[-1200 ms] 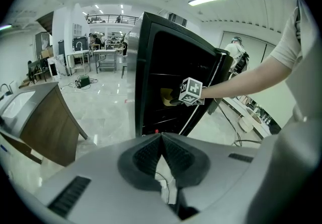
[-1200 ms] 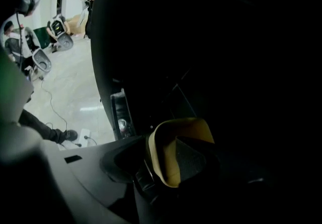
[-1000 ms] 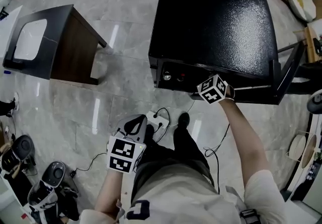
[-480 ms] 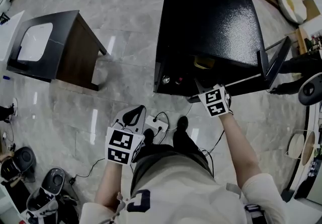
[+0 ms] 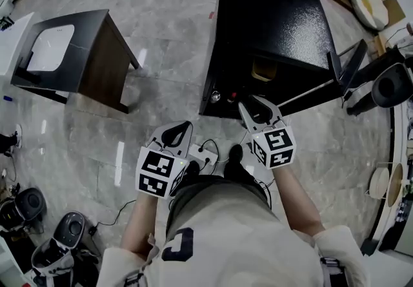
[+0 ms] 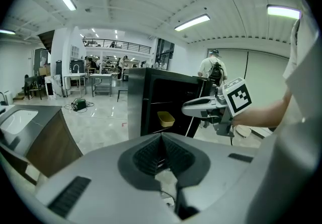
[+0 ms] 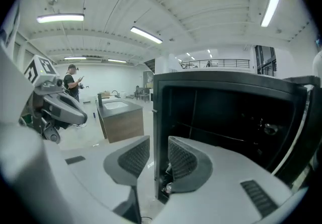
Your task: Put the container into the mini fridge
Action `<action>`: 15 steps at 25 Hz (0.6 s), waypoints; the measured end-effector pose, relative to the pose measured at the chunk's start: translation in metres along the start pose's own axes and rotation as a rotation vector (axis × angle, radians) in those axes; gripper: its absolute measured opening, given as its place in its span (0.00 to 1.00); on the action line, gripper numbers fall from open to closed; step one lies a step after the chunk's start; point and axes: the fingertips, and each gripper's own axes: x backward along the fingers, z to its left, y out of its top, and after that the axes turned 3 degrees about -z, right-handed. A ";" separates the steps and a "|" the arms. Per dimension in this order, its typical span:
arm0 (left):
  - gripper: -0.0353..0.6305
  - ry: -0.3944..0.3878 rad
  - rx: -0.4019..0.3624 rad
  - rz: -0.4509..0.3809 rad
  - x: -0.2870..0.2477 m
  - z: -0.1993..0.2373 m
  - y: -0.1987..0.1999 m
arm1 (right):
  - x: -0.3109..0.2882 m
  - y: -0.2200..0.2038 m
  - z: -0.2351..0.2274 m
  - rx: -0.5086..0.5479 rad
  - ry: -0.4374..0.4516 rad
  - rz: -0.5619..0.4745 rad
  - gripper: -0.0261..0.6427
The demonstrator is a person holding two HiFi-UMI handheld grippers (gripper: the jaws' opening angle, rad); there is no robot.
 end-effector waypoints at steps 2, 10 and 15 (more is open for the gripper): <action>0.14 -0.014 -0.014 0.000 0.006 0.000 -0.002 | 0.006 0.000 0.010 0.021 -0.020 0.025 0.17; 0.14 -0.065 -0.042 0.000 0.035 0.007 -0.011 | 0.023 0.004 0.072 0.063 0.018 0.048 0.08; 0.14 -0.118 -0.054 0.000 0.039 -0.001 -0.016 | 0.044 0.009 0.101 0.014 0.077 0.033 0.08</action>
